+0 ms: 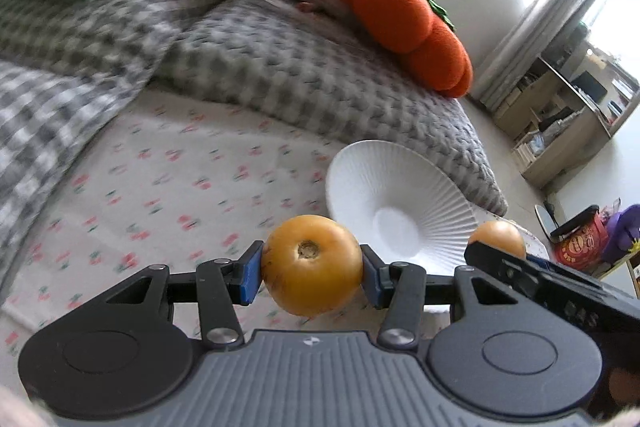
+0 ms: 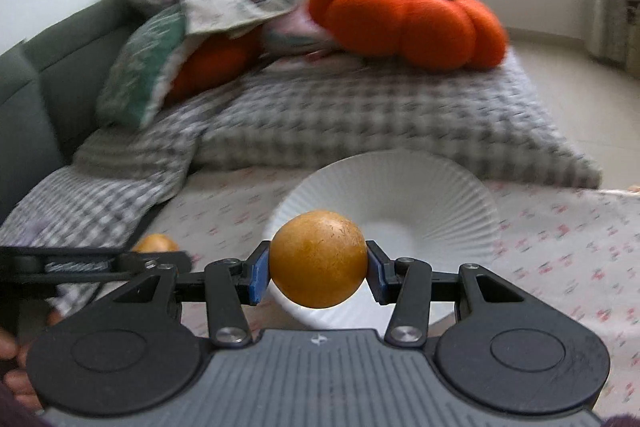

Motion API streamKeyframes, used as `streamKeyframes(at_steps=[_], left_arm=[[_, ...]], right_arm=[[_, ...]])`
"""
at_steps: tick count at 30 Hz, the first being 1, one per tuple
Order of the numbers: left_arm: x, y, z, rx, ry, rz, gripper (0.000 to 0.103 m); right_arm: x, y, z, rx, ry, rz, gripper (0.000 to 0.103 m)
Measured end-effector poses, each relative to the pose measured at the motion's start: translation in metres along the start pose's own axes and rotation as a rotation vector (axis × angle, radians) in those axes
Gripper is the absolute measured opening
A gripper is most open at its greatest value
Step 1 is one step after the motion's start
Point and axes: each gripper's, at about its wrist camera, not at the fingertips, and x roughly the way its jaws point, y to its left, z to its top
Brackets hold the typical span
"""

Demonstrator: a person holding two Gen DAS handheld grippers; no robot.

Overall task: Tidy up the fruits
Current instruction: 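Carry the pear and large orange fruit in both tools over the white plate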

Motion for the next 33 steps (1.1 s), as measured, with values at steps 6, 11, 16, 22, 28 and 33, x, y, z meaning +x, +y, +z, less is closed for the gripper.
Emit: streamKeyframes(at_steps=[6, 11, 16, 22, 28, 33], left_arm=[[0.045, -0.019, 0.015, 0.009, 0.032, -0.036, 0.044], [0.075, -0.038, 0.025, 0.034, 0.049, -0.064, 0.044], [0.105, -0.051, 0.035, 0.042, 0.077, -0.065, 0.044], [0.125, -0.061, 0.034, 0.078, 0.076, -0.043, 0.044], [0.134, -0.073, 0.031, 0.157, 0.048, -0.005, 0.044], [0.136, -0.076, 0.029, 0.181, 0.034, 0.001, 0.045]], right_arm=[[0.028, -0.032, 0.004, -0.01, 0.024, -0.071, 0.044], [0.046, -0.03, 0.006, -0.117, 0.028, -0.074, 0.044], [0.06, -0.018, 0.005, -0.219, 0.042, -0.053, 0.044], [0.075, -0.015, -0.005, -0.308, 0.084, -0.073, 0.044], [0.083, -0.017, -0.005, -0.313, 0.083, -0.093, 0.044], [0.09, -0.016, -0.01, -0.339, 0.083, -0.118, 0.045]])
